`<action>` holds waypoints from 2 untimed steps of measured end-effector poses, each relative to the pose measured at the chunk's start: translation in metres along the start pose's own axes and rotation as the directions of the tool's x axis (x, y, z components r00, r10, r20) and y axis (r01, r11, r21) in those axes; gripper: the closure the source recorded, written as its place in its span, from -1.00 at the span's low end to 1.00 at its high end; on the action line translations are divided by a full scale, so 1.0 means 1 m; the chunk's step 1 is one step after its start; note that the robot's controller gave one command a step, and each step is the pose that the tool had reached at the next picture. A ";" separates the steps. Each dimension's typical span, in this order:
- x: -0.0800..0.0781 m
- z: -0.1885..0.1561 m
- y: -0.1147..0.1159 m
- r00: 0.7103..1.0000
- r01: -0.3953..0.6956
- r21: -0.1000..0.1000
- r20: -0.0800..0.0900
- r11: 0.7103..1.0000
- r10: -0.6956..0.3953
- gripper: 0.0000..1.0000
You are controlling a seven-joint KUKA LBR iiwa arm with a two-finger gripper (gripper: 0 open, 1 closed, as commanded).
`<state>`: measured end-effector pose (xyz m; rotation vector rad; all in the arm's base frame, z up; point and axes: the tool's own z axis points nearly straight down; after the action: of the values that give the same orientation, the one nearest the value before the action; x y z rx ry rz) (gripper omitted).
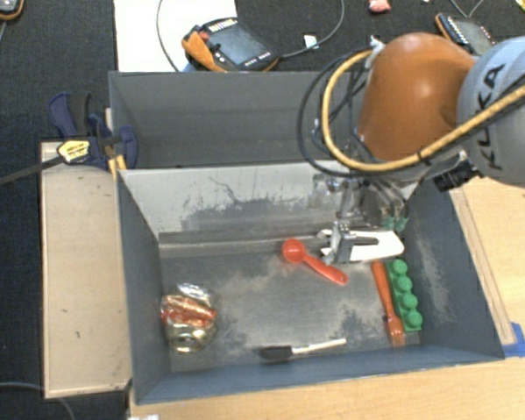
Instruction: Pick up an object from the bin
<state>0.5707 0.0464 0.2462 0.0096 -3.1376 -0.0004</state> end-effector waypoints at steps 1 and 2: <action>-0.001 -0.004 0.000 1.000 -0.002 -0.001 0.008 1.000 0.002 -1.00; -0.010 0.085 0.014 0.965 -0.263 -0.003 0.009 0.965 0.263 -1.00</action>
Offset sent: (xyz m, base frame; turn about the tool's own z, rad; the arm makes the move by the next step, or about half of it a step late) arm 0.0159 0.0282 -0.1762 0.5256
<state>0.5802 0.0601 0.1616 -0.4081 -3.1201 -0.0032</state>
